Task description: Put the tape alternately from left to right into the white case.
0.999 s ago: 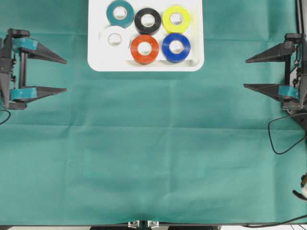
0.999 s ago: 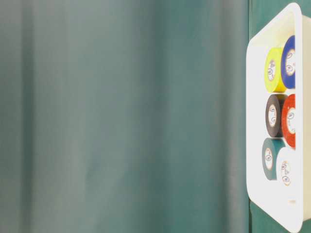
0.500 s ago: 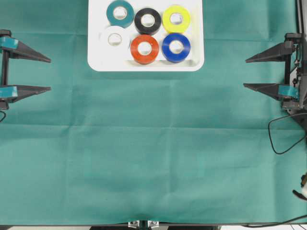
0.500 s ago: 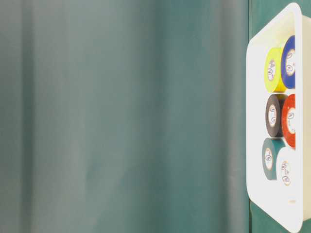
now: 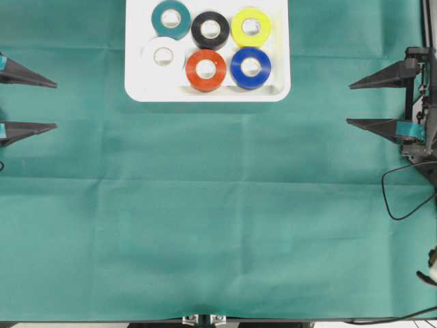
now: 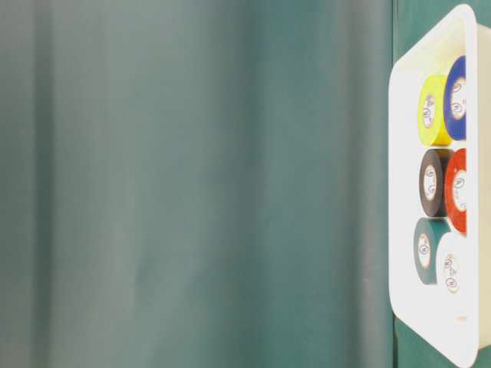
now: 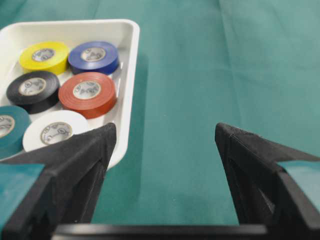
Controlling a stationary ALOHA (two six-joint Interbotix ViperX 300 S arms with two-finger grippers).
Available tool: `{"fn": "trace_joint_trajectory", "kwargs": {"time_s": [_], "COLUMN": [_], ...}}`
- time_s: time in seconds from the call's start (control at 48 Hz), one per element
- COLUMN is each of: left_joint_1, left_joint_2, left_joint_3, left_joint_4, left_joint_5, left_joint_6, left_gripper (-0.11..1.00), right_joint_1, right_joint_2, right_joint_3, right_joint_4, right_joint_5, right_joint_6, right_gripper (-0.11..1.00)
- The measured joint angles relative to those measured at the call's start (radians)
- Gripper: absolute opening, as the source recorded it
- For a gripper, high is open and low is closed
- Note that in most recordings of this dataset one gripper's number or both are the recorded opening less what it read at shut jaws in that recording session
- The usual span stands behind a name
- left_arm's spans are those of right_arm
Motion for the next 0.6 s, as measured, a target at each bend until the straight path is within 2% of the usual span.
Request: {"fn": "trace_joint_trajectory", "kwargs": {"time_s": [0.146,0.604], "left_joint_1": [0.0,0.0], "left_joint_2": [-0.008,-0.008], "left_joint_3": [0.005,0.005], "left_joint_4": [0.002,0.002], "left_joint_5": [0.0,0.003], "left_joint_6": [0.023,0.025], "left_gripper": [0.33,0.33], "right_joint_1": [0.002,0.002], "right_joint_2": [0.0,0.0], "right_joint_3": [0.0,0.002], "right_joint_4": [0.002,0.002], "right_joint_5": [0.0,0.0], "right_joint_6": [0.0,0.0], "right_gripper": [0.77,0.77]}}
